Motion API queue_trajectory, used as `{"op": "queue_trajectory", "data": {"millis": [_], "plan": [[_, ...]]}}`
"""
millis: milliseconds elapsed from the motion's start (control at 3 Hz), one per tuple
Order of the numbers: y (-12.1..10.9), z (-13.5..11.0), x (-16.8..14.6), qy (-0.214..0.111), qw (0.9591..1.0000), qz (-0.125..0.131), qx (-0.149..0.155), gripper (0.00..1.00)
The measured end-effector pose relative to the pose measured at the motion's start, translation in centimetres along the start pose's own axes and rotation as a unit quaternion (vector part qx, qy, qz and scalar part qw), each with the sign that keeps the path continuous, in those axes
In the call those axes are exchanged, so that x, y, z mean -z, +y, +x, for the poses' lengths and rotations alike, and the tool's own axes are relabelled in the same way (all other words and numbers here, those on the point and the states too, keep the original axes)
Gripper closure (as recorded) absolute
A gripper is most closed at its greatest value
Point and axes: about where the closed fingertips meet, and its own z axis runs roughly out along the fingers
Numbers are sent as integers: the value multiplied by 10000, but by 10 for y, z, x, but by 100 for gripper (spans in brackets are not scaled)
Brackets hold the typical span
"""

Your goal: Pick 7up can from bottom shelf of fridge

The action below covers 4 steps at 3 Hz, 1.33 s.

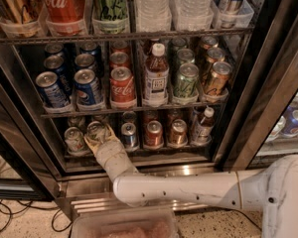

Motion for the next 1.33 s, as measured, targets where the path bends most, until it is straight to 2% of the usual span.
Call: {"op": "queue_trajectory", "data": {"millis": [667, 1000, 1333], "plan": [[8, -48, 23, -98, 9995, -288, 88, 100], [17, -61, 46, -60, 9986, -509, -146, 100], [25, -66, 76, 43, 9956, -778, -519, 100]]}}
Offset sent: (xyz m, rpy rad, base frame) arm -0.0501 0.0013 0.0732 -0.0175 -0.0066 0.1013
